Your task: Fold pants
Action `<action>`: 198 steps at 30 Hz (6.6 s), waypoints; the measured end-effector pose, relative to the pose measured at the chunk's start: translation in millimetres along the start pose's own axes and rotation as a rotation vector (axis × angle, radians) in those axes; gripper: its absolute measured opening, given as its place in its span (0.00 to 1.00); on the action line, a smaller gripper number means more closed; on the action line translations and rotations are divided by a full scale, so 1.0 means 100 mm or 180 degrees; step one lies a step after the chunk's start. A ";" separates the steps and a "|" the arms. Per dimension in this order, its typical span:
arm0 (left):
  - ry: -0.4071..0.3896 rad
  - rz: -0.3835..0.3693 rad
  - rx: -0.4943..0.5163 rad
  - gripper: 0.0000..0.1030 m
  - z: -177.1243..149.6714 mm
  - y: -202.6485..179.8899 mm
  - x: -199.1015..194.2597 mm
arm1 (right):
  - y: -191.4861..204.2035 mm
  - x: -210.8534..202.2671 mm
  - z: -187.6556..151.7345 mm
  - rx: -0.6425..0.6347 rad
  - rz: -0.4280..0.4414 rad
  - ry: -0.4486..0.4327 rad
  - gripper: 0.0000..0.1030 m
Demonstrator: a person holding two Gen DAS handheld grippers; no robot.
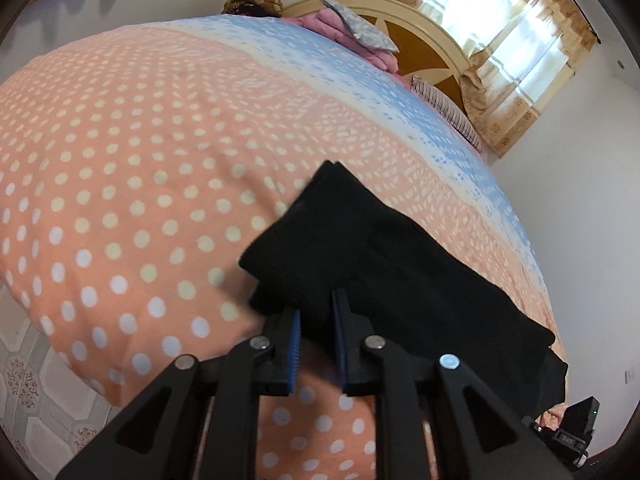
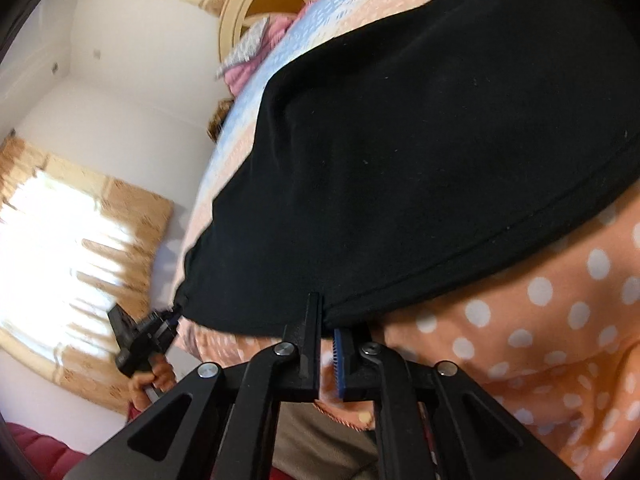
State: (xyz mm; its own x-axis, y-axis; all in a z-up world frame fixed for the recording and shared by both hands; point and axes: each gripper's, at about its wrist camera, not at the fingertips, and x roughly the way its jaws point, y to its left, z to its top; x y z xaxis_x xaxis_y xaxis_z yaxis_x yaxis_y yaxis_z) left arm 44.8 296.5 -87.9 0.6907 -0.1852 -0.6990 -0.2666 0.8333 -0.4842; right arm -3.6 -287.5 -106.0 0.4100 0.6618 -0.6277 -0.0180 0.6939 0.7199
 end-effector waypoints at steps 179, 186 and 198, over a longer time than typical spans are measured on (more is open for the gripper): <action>0.0162 0.0850 0.1868 0.80 -0.82 -2.05 0.65 | -2.12 -2.52 1.50 0.0299 -0.1917 -0.1355 0.17; 0.0094 0.0756 0.1837 0.80 -0.76 -2.01 0.58 | -1.77 -2.56 1.42 0.0143 -0.1849 -0.1596 0.13; 0.0078 0.0587 0.1739 0.80 -0.70 -1.99 0.55 | 0.13 -1.79 0.95 -0.1300 -0.1223 -0.1309 0.13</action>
State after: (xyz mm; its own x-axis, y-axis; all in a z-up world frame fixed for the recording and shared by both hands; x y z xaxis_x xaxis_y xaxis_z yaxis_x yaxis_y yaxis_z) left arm 88.5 84.1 -67.4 0.6482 -0.0179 -0.7612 0.0092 0.9998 -0.0156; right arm 9.3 -423.9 43.7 0.7667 0.2424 -0.5945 -0.1110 0.9621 0.2492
